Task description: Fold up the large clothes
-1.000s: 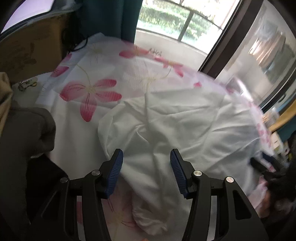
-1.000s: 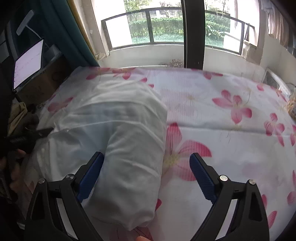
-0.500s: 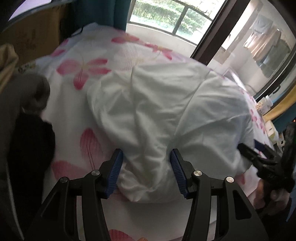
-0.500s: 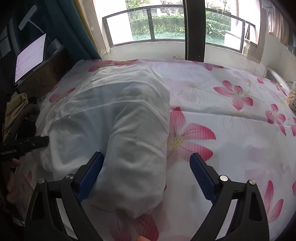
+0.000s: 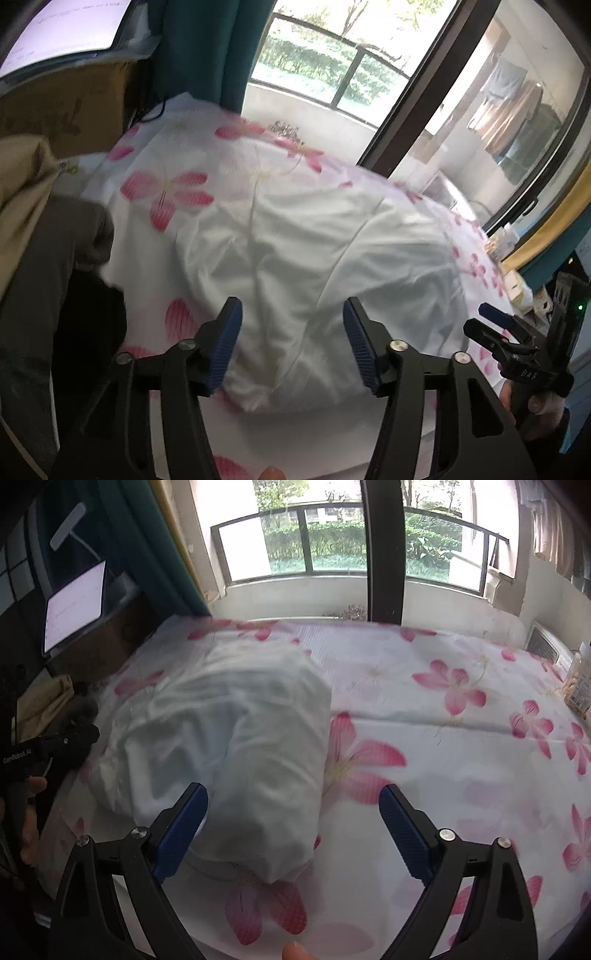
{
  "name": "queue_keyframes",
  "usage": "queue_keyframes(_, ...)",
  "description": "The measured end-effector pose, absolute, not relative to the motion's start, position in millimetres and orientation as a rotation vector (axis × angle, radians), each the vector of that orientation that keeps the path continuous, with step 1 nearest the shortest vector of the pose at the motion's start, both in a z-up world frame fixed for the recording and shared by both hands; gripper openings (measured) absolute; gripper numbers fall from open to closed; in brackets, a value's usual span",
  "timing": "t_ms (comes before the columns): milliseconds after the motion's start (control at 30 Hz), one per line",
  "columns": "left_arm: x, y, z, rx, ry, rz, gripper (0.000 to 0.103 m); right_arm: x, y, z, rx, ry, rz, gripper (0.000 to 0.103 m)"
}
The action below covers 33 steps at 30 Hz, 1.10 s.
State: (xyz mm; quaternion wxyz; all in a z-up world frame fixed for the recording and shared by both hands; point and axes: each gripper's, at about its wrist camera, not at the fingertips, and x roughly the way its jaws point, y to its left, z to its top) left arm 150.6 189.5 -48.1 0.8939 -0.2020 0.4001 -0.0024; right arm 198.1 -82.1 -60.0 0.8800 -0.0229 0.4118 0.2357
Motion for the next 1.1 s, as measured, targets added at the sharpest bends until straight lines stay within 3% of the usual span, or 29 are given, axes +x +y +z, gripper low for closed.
queue_keyframes(400, 194, 221, -70, -0.403, 0.88, 0.119, 0.068, 243, -101, -40, 0.002, 0.828, 0.433, 0.093)
queue_keyframes(600, 205, 240, -97, -0.505, 0.909, 0.041, 0.077, 260, -97, -47, 0.009, 0.855, 0.444, 0.093)
queue_keyframes(833, 207, 234, -98, -0.618, 0.919, -0.136, 0.082, 267, -85, -54, 0.005, 0.875, 0.494, 0.093)
queue_keyframes(1100, 209, 212, -97, -0.546, 0.947, -0.158, 0.087, 279, -88, -75, 0.077, 0.925, 0.513, 0.093)
